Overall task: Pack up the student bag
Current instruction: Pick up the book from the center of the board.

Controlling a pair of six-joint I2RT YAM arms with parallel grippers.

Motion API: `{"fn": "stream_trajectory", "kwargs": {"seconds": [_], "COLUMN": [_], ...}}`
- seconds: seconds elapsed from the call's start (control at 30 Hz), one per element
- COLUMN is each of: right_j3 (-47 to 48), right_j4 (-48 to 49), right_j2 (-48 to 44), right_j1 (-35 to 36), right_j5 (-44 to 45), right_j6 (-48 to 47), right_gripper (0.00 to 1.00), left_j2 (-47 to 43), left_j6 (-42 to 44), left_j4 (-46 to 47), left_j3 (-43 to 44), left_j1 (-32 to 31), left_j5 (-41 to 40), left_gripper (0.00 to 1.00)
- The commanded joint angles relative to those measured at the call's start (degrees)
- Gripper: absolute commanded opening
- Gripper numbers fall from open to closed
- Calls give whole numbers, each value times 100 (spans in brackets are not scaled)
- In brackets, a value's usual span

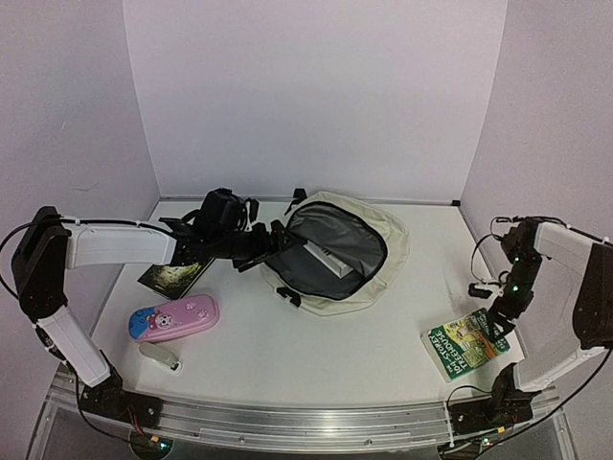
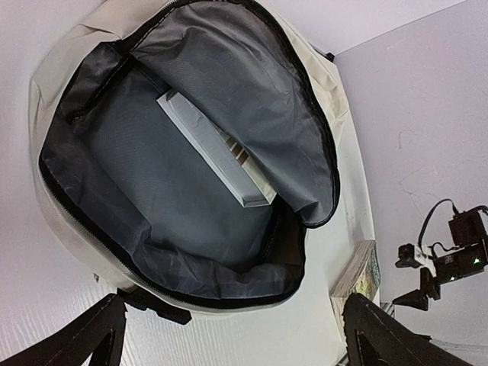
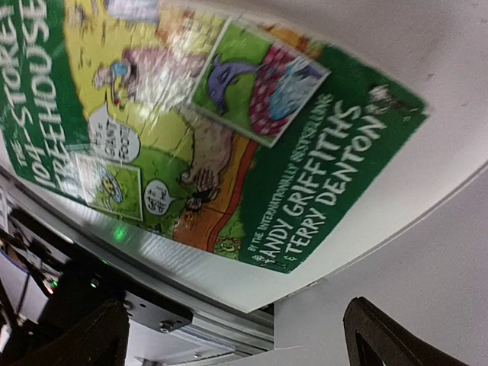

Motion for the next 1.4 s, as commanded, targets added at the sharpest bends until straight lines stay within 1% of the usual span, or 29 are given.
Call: {"fn": "stream_trajectory", "kwargs": {"seconds": [0.0, 0.07, 0.2, 0.33, 0.47, 0.67, 0.87, 1.0, 1.1, 1.17, 1.37], "right_j3": [-484, -703, -839, -768, -562, -184, 351, 541, 637, 661, 861], "right_j4": [429, 805, 1274, 1439, 1416, 1330, 1164, 999, 838, 796, 694], "right_j2": [188, 270, 679, 1117, 1151, 1141, 1551, 1666, 1689, 1703, 1779], "right_j1": [-136, -151, -150, -19, 452, 1646, 2462, 2854, 3092, 3259, 3359], "right_j5": [953, 1171, 1132, 747, 181, -483, -1315, -1853, -2193, -2201, -2410], "right_j6": [-1066, -1243, -1273, -976, -351, 747, 1754, 2097, 2248, 2279, 2351], "right_gripper": [98, 98, 98, 98, 98, 98, 95, 94, 94, 94, 93], "left_j2": [-196, -229, -269, -356, -465, -626, -690, -703, -695, -667, -274], "left_j6": [42, 51, 54, 37, -55, -242, -201, -231, -211, -143, 7], "left_j4": [187, 188, 238, 320, 441, 557, 609, 683, 848, 905, 889], "left_j3": [9, 2, 4, -93, -257, -626, -849, -1038, -1212, -1258, -1199], "left_j1": [-15, -13, -17, -14, -15, -15, -42, -113, -231, -376, -1199], "left_j5": [-132, -145, -145, -130, -59, 18, 367, 597, 895, 1073, 1497], "left_gripper": [100, 100, 100, 100, 100, 100, 100, 100, 100, 100, 98]}}
